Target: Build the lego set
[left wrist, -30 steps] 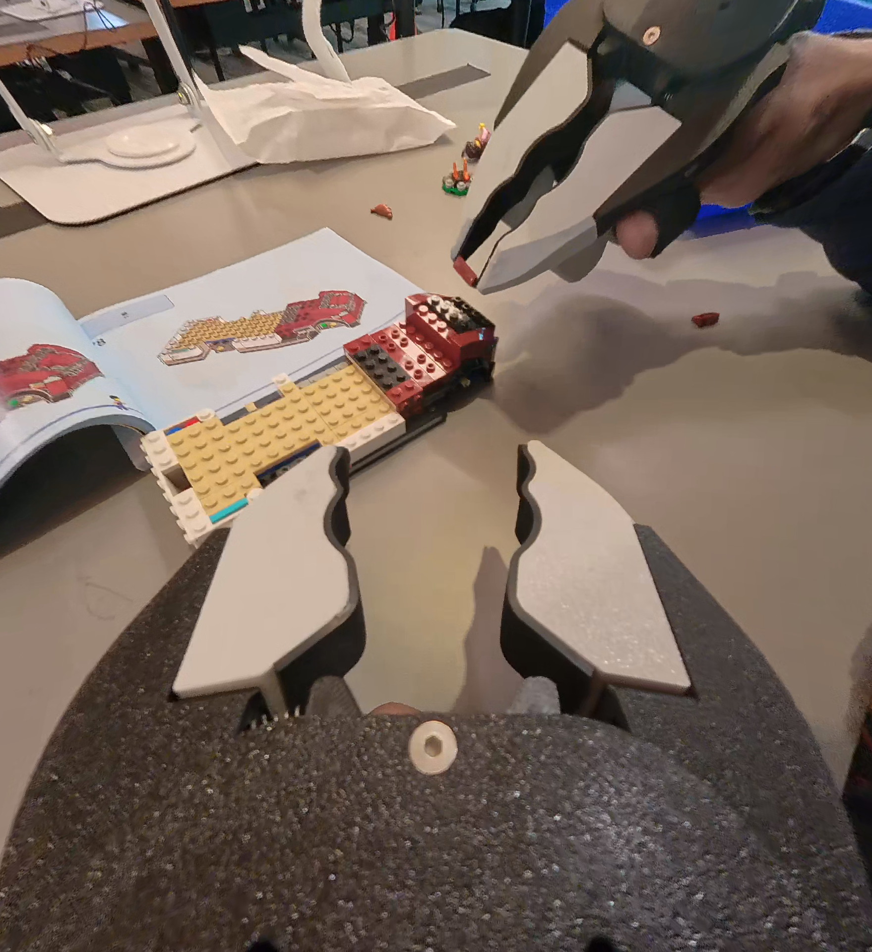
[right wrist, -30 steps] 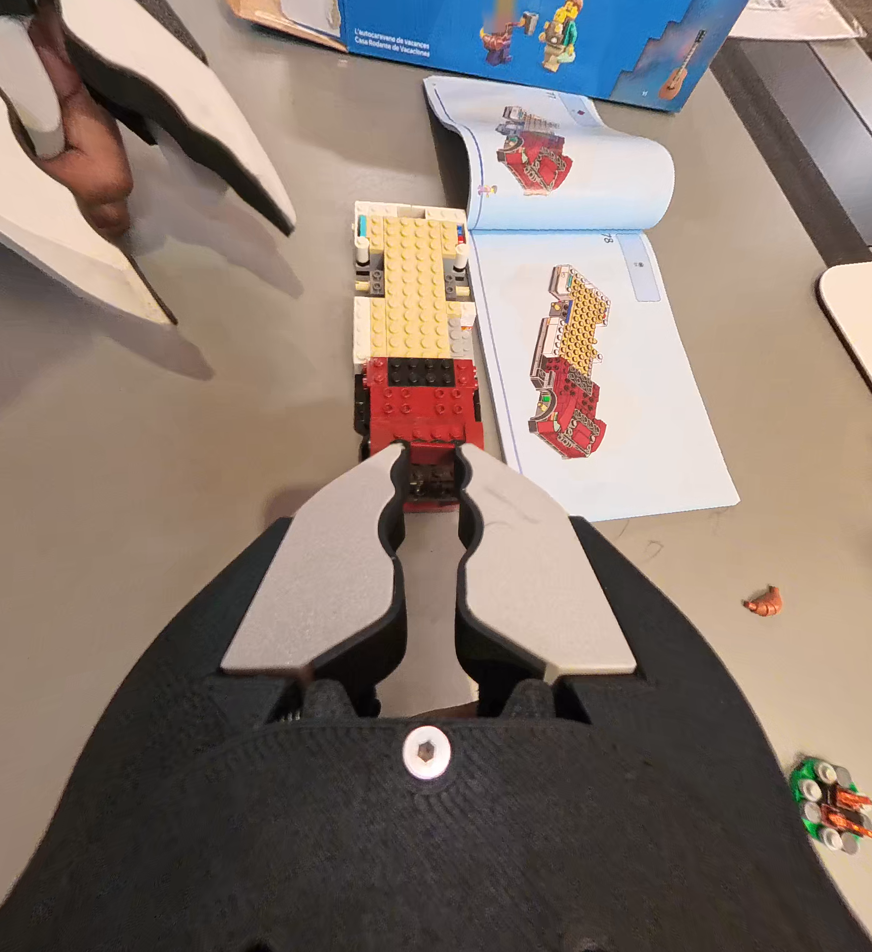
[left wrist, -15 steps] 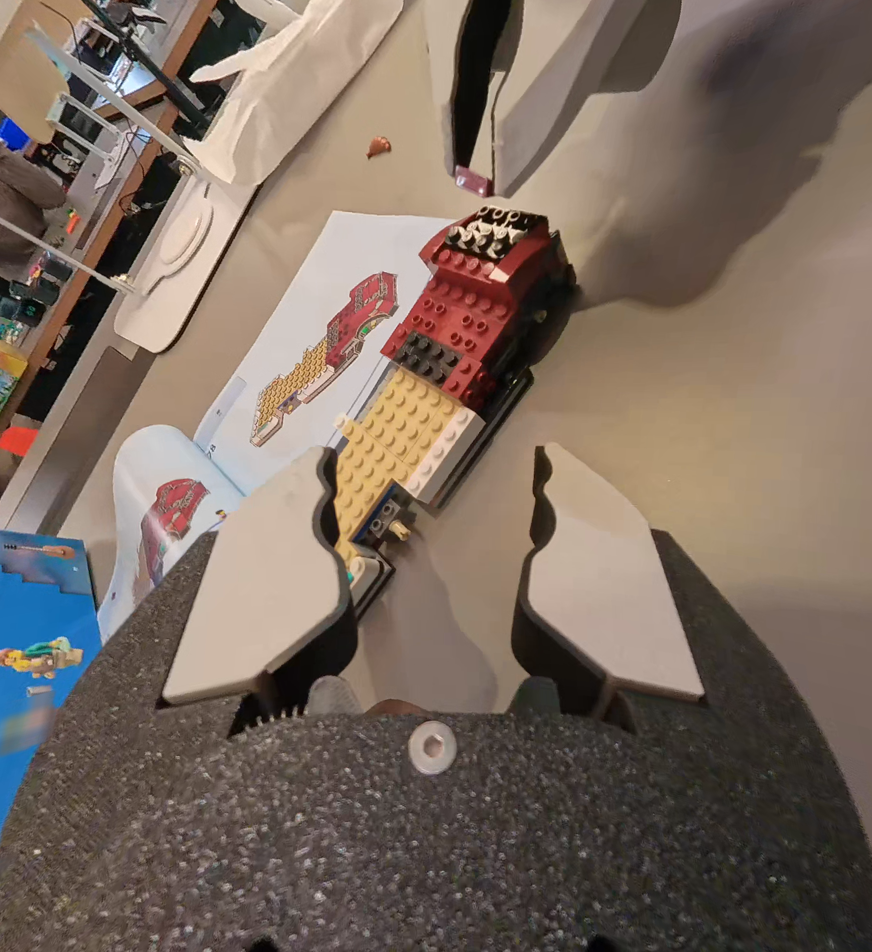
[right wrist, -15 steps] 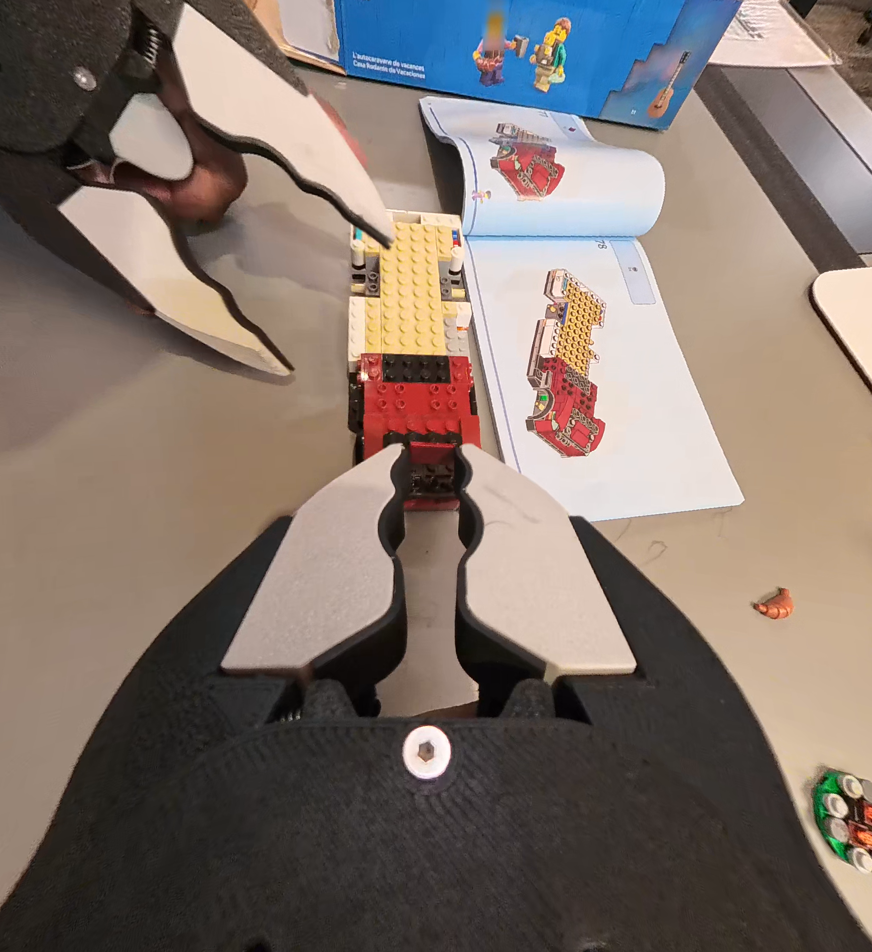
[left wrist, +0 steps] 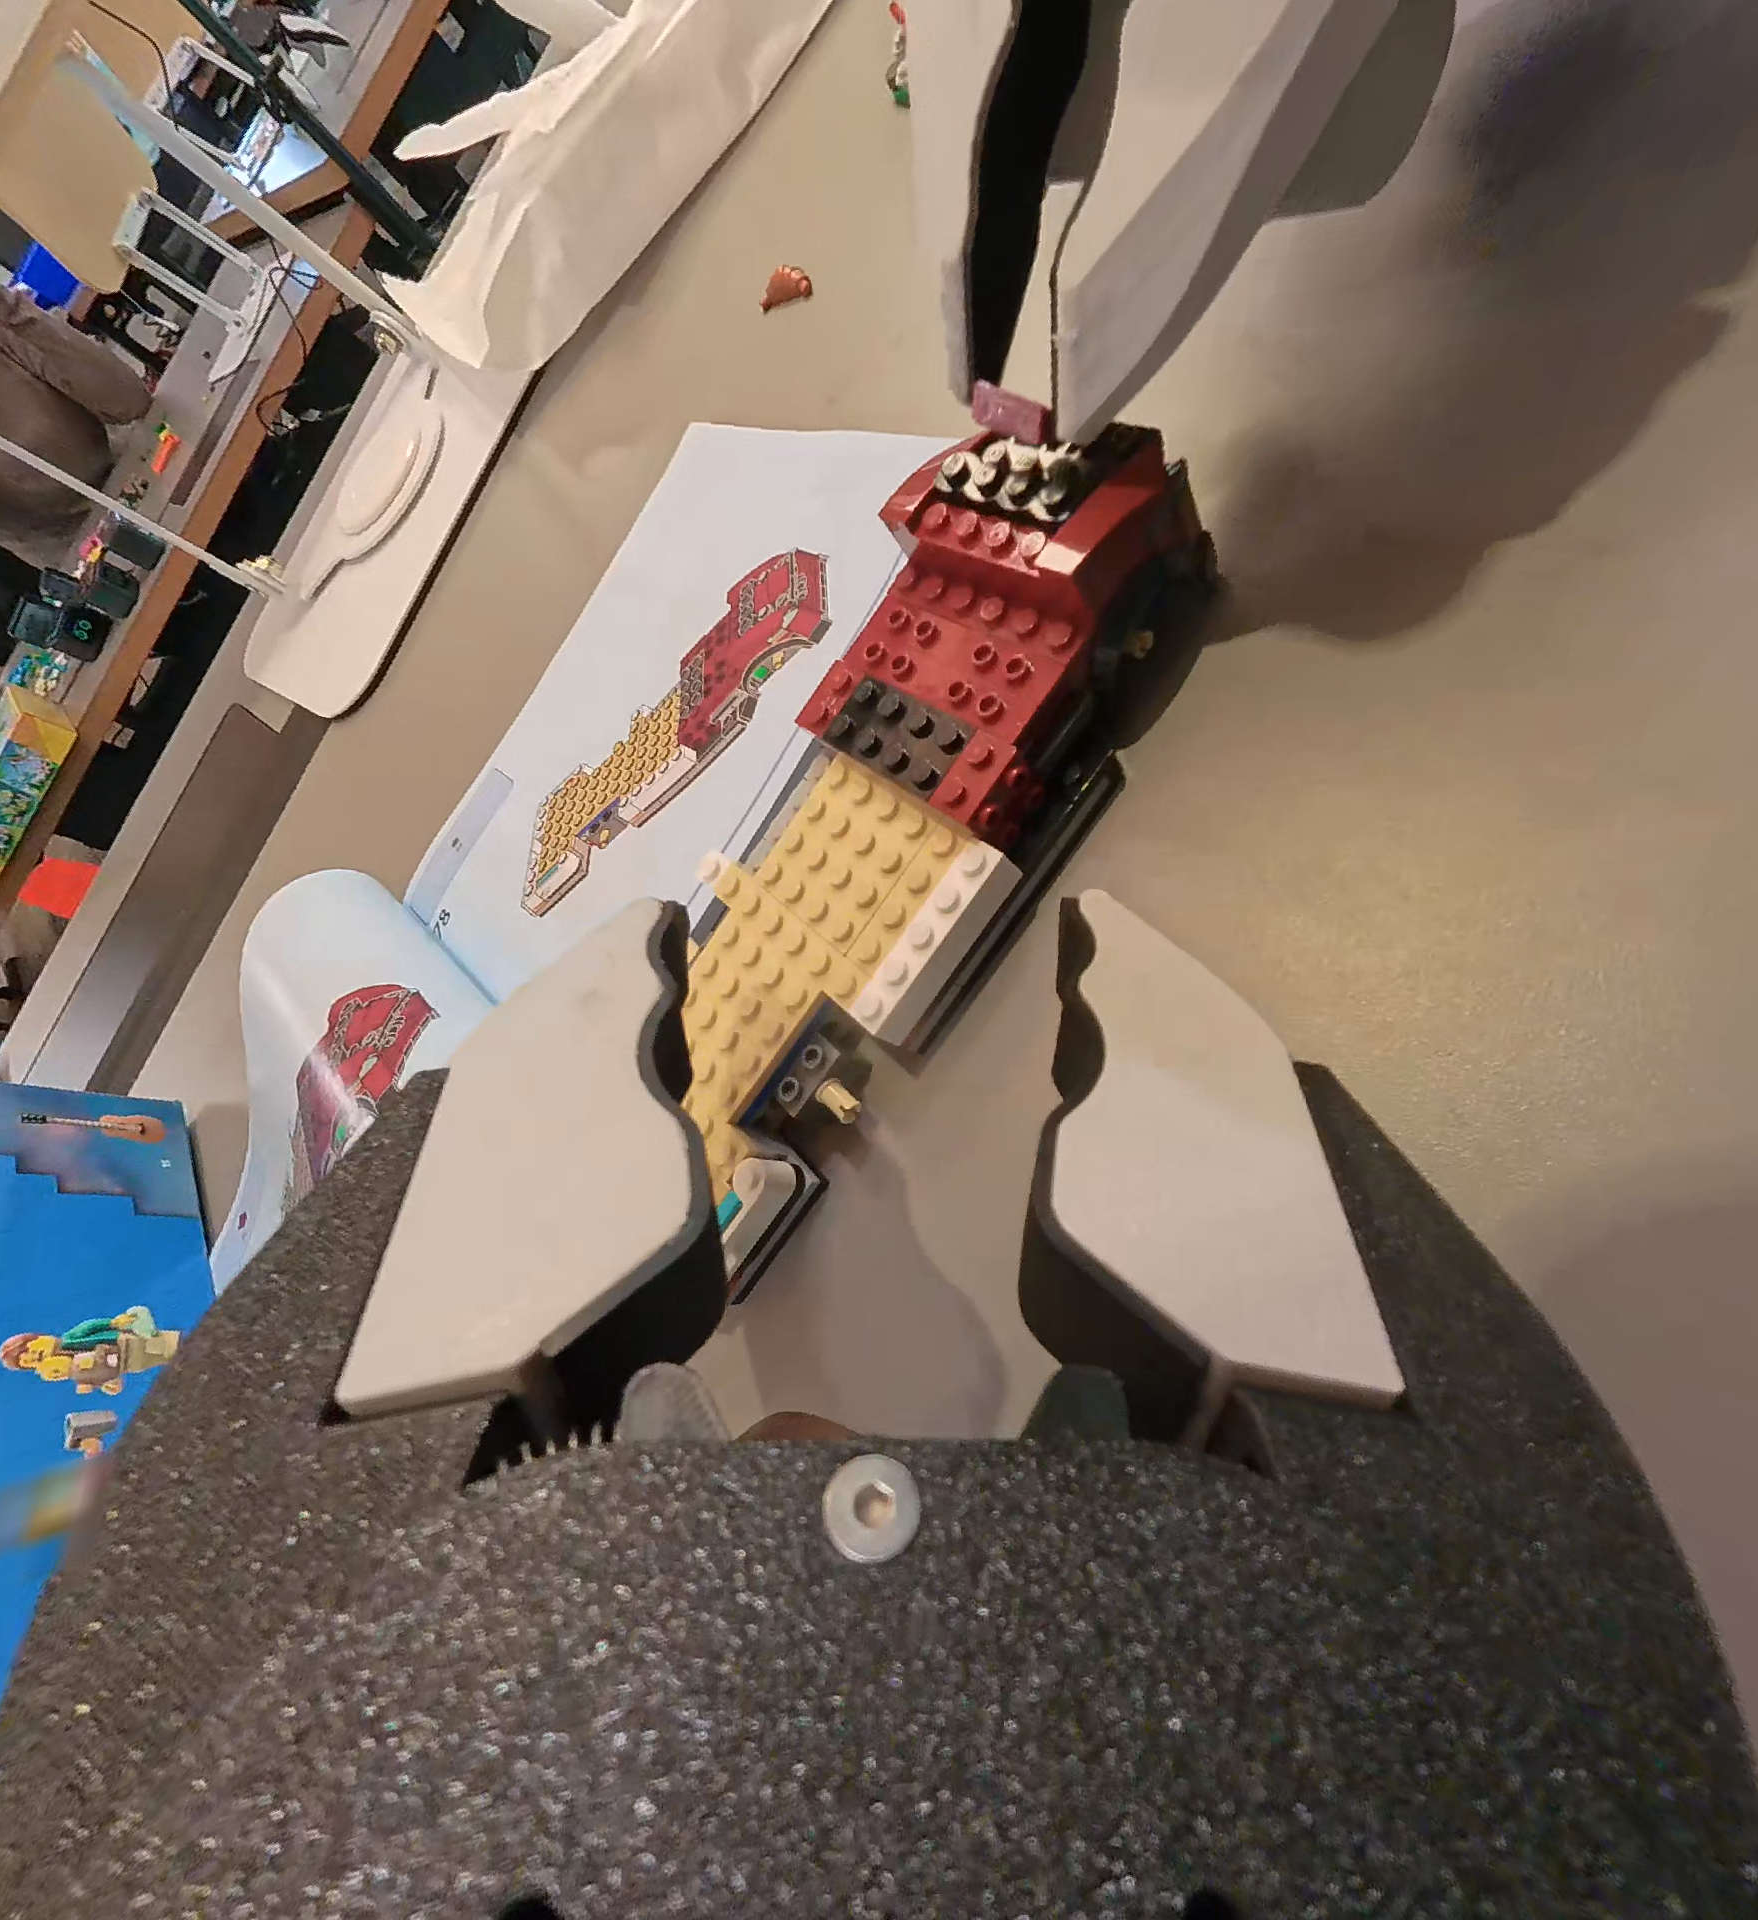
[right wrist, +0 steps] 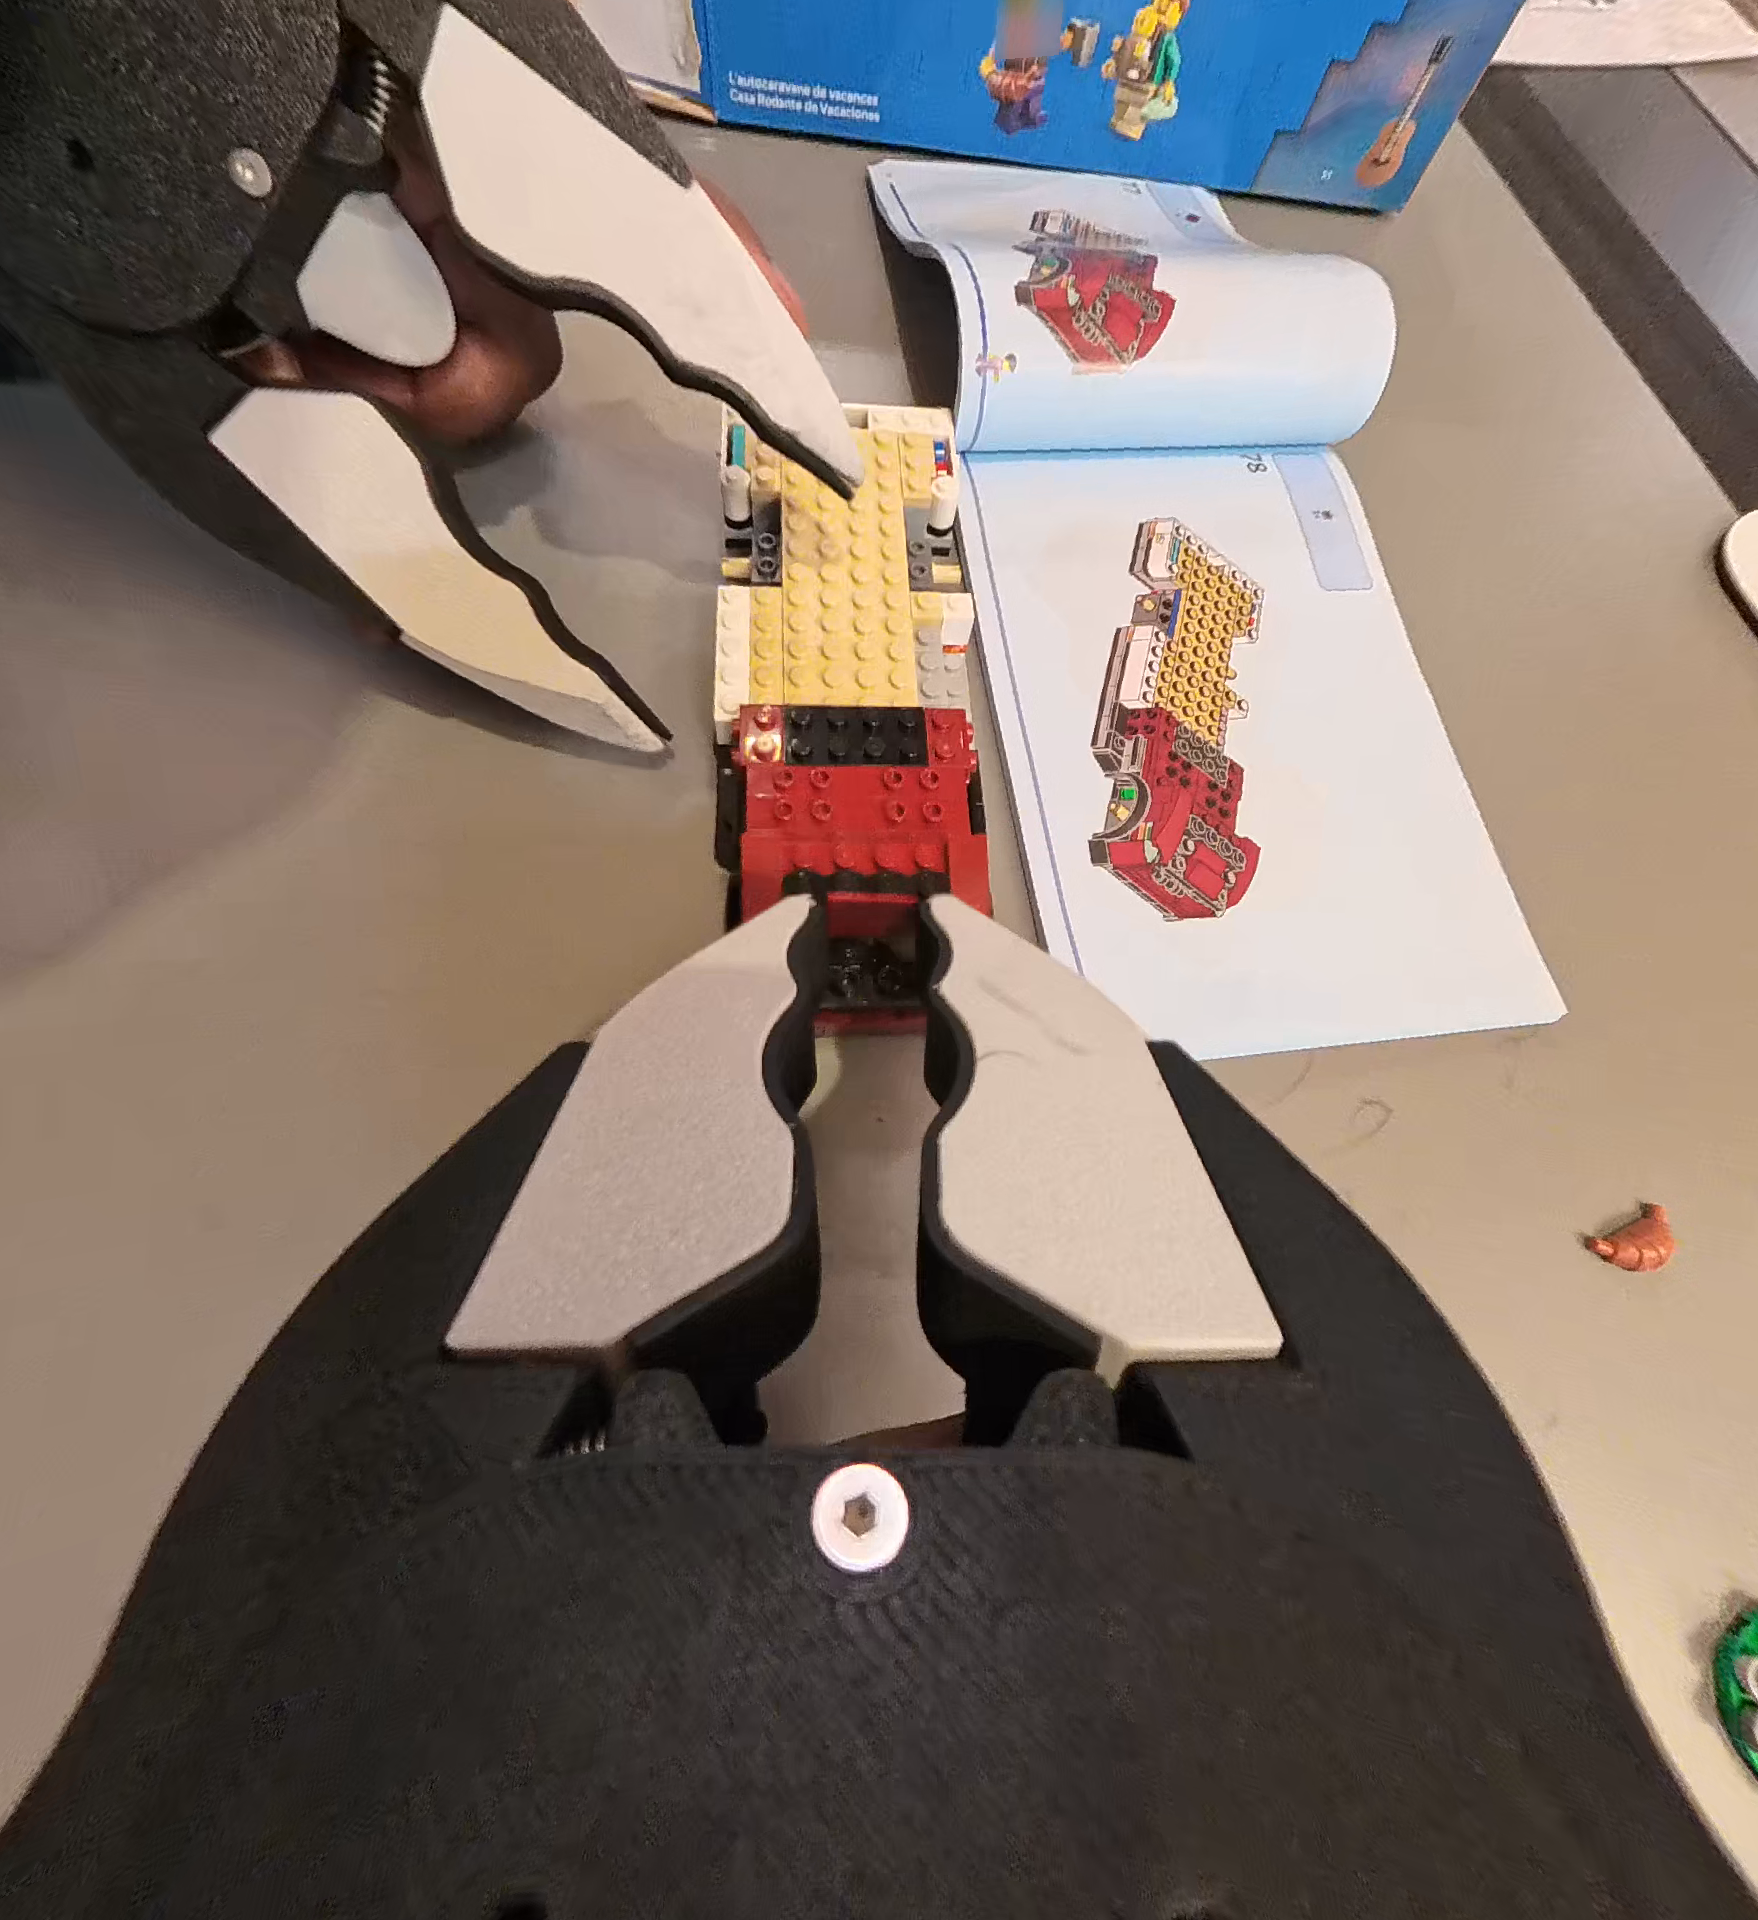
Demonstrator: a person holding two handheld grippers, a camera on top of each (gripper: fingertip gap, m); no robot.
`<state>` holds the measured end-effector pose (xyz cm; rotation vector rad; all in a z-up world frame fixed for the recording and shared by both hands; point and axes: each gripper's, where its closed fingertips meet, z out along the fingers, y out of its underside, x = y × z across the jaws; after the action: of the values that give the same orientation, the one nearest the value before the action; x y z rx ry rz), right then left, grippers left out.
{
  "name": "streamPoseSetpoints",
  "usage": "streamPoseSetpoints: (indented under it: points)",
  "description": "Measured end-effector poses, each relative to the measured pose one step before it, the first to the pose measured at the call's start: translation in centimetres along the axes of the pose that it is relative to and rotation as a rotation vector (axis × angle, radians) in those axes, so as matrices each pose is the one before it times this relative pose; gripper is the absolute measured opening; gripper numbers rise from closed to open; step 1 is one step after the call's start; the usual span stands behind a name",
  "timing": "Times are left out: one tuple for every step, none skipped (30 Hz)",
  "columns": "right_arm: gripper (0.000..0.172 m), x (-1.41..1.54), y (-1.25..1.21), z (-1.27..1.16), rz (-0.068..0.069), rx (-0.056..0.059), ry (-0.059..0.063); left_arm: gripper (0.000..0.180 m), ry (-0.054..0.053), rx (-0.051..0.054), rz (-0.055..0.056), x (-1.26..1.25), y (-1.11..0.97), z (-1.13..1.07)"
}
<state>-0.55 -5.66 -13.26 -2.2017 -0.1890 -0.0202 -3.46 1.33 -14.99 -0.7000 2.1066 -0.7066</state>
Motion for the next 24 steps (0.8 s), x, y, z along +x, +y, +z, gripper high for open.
streamPoseSetpoints:
  points:
    - [0.016, -0.052, 0.22, 0.112, 0.0046, -0.0055, -0.0105, 0.069, 0.0008, 0.0012, -0.0002, -0.007, -0.009, -0.001]
    - [0.016, -0.026, 0.201, 0.122, 0.0053, -0.0042, -0.0076, 0.069, 0.0011, 0.0007, -0.0005, 0.01, -0.002, 0.002]
    - [0.016, -0.015, 0.045, 0.074, 0.004, 0.0039, -0.0045, 0.069, 0.0011, 0.0005, -0.0008, -0.004, -0.002, 0.002]
    - [0.016, -0.06, -0.036, 0.031, 0.0029, 0.007, -0.007, 0.069, 0.0005, 0.0008, -0.0009, 0.006, -0.003, 0.003]
    - [0.016, -0.054, -0.005, 0.038, 0.0011, 0.0021, -0.0058, 0.069, 0.0003, 0.0006, -0.0008, -0.003, -0.008, -0.003]
    - [0.017, 0.011, -0.01, 0.026, -0.0009, 0.0021, -0.0003, 0.069, 0.0001, 0.0006, -0.0009, 0.001, -0.001, 0.002]
    - [0.017, 0.026, -0.022, 0.017, -0.0016, 0.0029, 0.0006, 0.069, -0.0001, 0.0009, -0.0011, -0.007, -0.002, -0.012]
    - [0.017, 0.003, -0.011, 0.007, -0.0016, 0.0024, -0.0004, 0.069, -0.0005, 0.0009, -0.0009, -0.002, -0.002, -0.004]
    - [0.018, 0.013, -0.028, 0.001, -0.0027, 0.0034, 0.0006, 0.069, -0.0004, 0.0005, -0.0007, 0.01, -0.001, -0.013]
    - [0.019, 0.004, -0.048, -0.033, -0.0057, 0.0056, 0.0011, 0.069, -0.0003, 0.0003, -0.0003, 0.008, 0.005, 0.0]
    - [0.02, -0.01, -0.097, -0.073, -0.0082, 0.0087, 0.0006, 0.068, -0.0007, 0.0004, 0.0, 0.001, -0.001, -0.013]
    - [0.02, -0.001, -0.129, -0.128, -0.0073, 0.0099, 0.0005, 0.068, -0.0006, 0.0005, -0.0002, -0.001, -0.004, -0.005]
    - [0.022, 0.009, -0.123, -0.148, -0.0043, 0.0095, -0.0001, 0.068, -0.0003, 0.0002, -0.0008, -0.001, 0.02, -0.006]
    - [0.024, 0.015, -0.129, -0.167, -0.002, 0.0104, -0.0005, 0.068, 0.0003, 0.0003, -0.0012, 0.005, 0.012, -0.011]
    - [0.026, 0.01, -0.13, -0.148, 0.0003, 0.0119, -0.0017, 0.068, 0.0004, 0.001, -0.0011, 0.01, 0.005, -0.014]
    - [0.029, 0.017, -0.114, -0.091, 0.0045, 0.0099, -0.0019, 0.068, 0.0004, 0.001, -0.0005, 0.0, 0.003, -0.006]
    - [0.035, 0.03, -0.055, -0.007, 0.0081, 0.0038, -0.0008, 0.068, 0.0, 0.0004, 0.0009, 0.016, 0.0, -0.006]
    - [0.043, 0.025, 0.012, 0.089, 0.0083, -0.0031, 0.0006, 0.068, -0.001, 0.0002, 0.002, 0.009, -0.012, -0.002]
    - [0.052, 0.023, 0.101, 0.17, 0.0056, -0.0091, 0.0029, 0.068, -0.0012, 0.0008, 0.0029, 0.029, -0.022, -0.004]
    - [0.059, 0.008, 0.165, 0.233, 0.0024, -0.0137, 0.004, 0.068, -0.001, 0.0001, 0.0036, 0.034, -0.015, 0.007]
    - [0.065, -0.057, 0.198, 0.289, 0.0, -0.016, 0.0012, 0.068, -0.0014, 0.001, 0.0041, 0.036, -0.036, -0.005]
    - [0.07, -0.1, 0.202, 0.299, -0.0007, -0.0166, -0.0026, 0.068, -0.002, 0.0013, 0.0044, 0.03, -0.024, -0.009]
    - [0.074, -0.061, 0.209, 0.305, 0.0013, -0.0172, -0.0009, 0.068, -0.002, 0.0012, 0.0053, 0.042, -0.021, -0.01]
    - [0.078, -0.005, 0.202, 0.313, 0.0034, -0.0175, -0.0002, 0.068, -0.002, 0.002, 0.007, 0.059, -0.04, -0.024]
